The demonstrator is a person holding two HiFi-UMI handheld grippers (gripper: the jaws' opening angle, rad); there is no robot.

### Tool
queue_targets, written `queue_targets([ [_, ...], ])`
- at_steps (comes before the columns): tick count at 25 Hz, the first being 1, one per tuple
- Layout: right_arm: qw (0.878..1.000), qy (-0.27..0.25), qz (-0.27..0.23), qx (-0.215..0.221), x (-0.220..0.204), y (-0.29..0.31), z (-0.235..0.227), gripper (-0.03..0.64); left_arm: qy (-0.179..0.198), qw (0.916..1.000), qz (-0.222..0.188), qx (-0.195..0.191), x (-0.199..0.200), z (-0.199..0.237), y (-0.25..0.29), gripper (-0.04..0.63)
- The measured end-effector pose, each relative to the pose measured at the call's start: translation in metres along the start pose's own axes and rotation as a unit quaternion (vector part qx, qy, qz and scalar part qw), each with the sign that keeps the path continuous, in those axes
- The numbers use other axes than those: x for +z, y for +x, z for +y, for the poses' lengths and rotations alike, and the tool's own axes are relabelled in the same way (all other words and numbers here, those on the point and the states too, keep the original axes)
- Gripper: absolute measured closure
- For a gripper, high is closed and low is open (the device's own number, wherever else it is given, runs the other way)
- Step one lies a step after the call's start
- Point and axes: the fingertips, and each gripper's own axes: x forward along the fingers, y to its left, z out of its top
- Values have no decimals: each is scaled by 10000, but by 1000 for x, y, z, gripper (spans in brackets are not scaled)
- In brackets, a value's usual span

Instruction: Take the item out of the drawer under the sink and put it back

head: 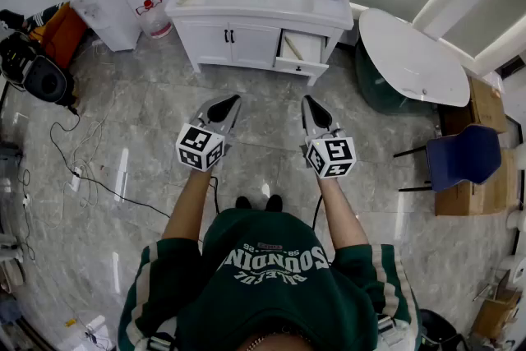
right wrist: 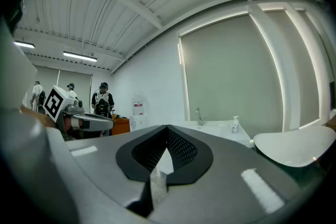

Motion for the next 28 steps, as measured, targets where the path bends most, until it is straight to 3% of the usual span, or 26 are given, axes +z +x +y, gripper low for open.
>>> queue_targets([
  [15, 9998, -23, 162, 108, -10, 3, 29, 614, -86, 10000, 10, -14, -14, 6, -19, 545],
  [28, 9997, 126, 219, 4, -19, 32, 56, 614, -65, 9998, 26, -184, -21, 44, -28, 545],
])
